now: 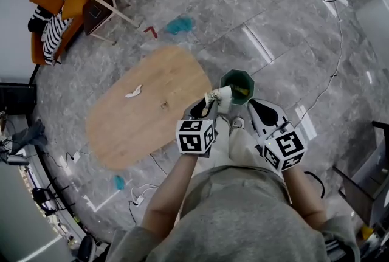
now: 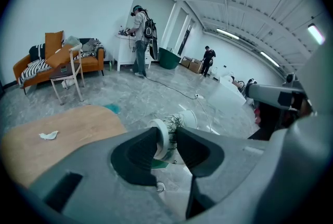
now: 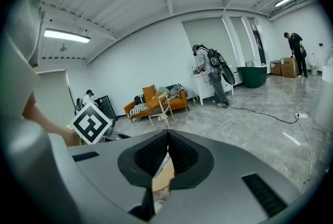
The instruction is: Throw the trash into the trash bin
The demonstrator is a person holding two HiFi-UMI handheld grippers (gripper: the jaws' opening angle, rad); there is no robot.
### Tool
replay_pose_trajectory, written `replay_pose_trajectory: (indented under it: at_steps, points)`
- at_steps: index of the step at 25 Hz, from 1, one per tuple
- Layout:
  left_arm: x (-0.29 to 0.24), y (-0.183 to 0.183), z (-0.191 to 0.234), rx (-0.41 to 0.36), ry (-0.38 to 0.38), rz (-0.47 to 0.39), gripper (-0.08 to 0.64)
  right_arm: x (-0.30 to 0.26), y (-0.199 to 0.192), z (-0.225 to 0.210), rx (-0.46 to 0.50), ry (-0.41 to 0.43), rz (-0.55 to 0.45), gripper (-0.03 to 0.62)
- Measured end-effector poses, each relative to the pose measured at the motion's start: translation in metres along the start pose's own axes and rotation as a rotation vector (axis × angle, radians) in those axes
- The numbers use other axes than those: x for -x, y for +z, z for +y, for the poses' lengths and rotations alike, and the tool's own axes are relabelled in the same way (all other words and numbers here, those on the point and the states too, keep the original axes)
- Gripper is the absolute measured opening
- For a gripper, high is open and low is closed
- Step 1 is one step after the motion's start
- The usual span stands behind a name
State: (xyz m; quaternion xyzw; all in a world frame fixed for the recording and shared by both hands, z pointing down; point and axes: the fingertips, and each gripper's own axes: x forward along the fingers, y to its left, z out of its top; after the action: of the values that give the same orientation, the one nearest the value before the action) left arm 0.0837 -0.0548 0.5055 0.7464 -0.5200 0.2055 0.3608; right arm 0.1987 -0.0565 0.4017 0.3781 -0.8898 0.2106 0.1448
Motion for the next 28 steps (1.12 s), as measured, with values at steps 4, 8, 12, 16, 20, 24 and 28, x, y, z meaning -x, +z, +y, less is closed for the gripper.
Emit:
replay_pose_trajectory:
  at_steps: [4,8,12,16,20,24,28]
  points:
    - [-0.017,-0.013,0.004,-0.013,-0.02,0.023,0.126,-0.007,-0.013,-0.003,-0.014,-0.015,0.0,0.008]
    - [-0.039,-0.024,0.008,-0.022,-0.038,0.053,0.126,-0.013,-0.025,-0.01,-0.036,-0.037,-0.003,0.008]
    - [-0.064,-0.031,0.008,-0.024,-0.051,0.066,0.126,-0.014,-0.043,-0.019,-0.067,-0.055,0.007,0.008]
    - [-0.088,-0.035,0.006,-0.034,-0.071,0.067,0.126,-0.016,-0.066,-0.027,-0.081,-0.064,0.034,0.008]
    - [-0.109,-0.039,0.004,-0.045,-0.088,0.069,0.126,-0.021,-0.085,-0.038,-0.103,-0.083,0.052,0.009]
    - [-0.128,-0.049,0.008,-0.039,-0.097,0.076,0.126,-0.03,-0.1,-0.047,-0.123,-0.096,0.055,0.008]
    - [-0.147,-0.06,0.013,-0.024,-0.098,0.081,0.126,-0.04,-0.111,-0.052,-0.138,-0.095,0.05,0.008]
